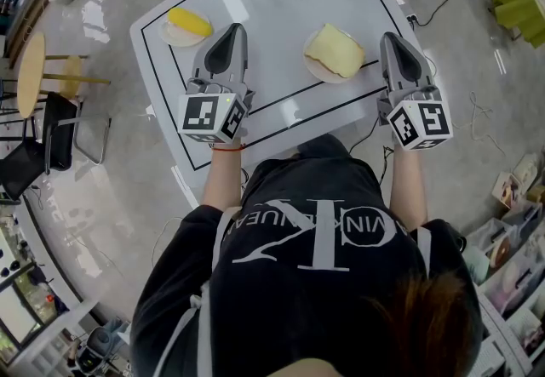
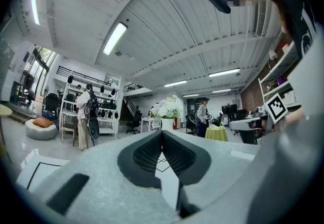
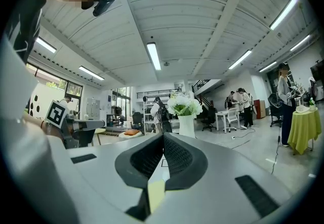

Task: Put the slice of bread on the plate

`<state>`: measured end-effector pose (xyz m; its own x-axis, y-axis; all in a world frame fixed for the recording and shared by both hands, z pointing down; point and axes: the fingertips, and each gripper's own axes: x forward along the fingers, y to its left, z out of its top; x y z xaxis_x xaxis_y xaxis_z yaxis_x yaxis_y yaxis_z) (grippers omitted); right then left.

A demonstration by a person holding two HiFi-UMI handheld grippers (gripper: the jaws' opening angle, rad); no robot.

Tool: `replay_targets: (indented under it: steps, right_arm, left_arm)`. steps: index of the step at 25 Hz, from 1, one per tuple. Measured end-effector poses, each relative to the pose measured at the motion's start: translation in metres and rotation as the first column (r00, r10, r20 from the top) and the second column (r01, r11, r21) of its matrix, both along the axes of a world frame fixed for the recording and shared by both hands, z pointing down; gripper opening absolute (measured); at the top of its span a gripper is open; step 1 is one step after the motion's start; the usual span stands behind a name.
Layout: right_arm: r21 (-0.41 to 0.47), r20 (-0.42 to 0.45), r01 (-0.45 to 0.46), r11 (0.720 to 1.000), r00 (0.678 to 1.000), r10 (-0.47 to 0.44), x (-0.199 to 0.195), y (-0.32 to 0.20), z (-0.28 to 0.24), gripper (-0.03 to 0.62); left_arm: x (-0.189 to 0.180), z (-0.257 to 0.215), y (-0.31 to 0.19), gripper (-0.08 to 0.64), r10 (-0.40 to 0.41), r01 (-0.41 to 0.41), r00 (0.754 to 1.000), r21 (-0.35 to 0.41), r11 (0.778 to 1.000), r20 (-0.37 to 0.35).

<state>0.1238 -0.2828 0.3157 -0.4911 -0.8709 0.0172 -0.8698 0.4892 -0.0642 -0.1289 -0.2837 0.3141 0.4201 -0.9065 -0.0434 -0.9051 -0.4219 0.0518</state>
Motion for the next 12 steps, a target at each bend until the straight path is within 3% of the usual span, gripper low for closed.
replay_targets:
  steps: [12]
  right_arm:
    - [-0.019,-0.001,0.003,1.000,1.000,-0.003,-0.0018,-0.0022,0.0053,0.002]
  left_arm:
    - [-0.0006,0.0032,-0.0030,0.003,0.003,-0.003,1.000,-0.012,1.000,0.001]
